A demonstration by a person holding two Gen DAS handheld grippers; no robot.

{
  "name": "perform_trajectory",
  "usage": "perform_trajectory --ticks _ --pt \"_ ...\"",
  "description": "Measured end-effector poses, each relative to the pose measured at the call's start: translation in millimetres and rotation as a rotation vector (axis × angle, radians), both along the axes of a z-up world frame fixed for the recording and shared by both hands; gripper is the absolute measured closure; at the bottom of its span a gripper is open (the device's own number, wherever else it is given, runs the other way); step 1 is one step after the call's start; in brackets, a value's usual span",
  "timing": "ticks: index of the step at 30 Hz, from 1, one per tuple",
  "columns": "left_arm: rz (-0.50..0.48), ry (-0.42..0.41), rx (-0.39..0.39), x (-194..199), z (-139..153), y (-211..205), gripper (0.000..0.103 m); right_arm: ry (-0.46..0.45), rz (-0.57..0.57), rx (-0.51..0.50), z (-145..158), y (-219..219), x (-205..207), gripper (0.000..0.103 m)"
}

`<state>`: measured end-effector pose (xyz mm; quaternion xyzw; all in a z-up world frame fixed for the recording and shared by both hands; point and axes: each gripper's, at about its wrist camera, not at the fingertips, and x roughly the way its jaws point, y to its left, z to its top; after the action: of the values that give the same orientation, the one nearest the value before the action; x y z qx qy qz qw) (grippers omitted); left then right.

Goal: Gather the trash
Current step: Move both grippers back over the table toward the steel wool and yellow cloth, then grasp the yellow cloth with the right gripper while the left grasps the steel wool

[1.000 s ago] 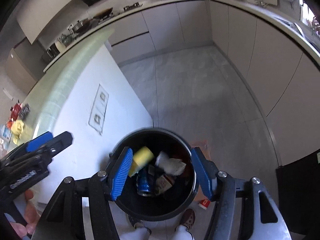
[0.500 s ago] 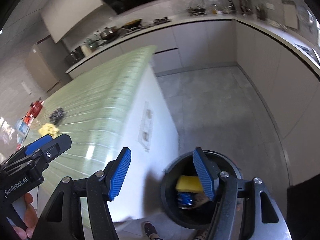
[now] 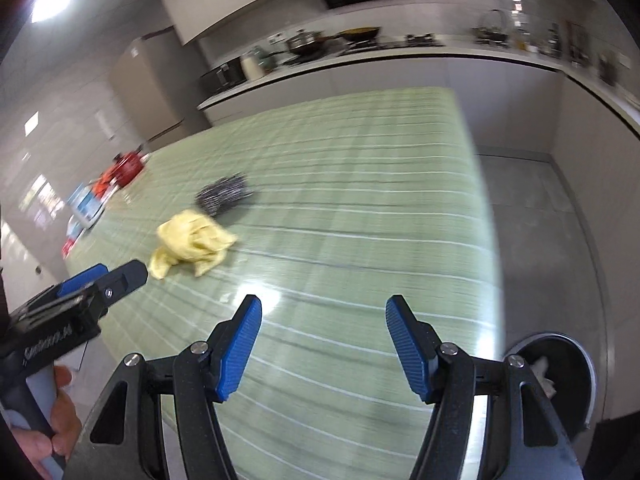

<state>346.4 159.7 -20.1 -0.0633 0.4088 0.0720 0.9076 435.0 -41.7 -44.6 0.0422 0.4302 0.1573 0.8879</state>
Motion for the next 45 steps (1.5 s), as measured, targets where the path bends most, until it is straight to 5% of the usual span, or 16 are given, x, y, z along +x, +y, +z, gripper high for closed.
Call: perform_trajectory --ticks 9,16,29,36,40,45 --pt "0.210 -0.004 0.001 9.1 -9.2 66.6 0.024 -0.001 0.172 0.018 -12.7 61.6 39.2 0.032" --pt "0.256 0.010 0.019 10.0 -10.7 92.3 0.024 0.029 0.271 0.033 -24.5 111.6 62.0 0.028" --pt "0.166 0.008 0.015 61.6 -15.8 162.2 0.024 0.049 0.233 -0.027 -44.8 207.7 110.0 0.025" --pt "0.038 0.034 -0.003 90.5 -27.5 142.7 0.024 0.090 0.158 -0.077 -64.1 195.7 113.3 0.026" --pt "-0.033 0.045 -0.021 101.8 -31.5 123.9 0.024 0.100 0.098 -0.068 -64.9 165.8 109.2 0.052" --pt "-0.113 0.048 -0.025 109.9 -31.6 96.5 0.024 0.068 -0.002 -0.050 -51.9 121.7 101.4 0.059"
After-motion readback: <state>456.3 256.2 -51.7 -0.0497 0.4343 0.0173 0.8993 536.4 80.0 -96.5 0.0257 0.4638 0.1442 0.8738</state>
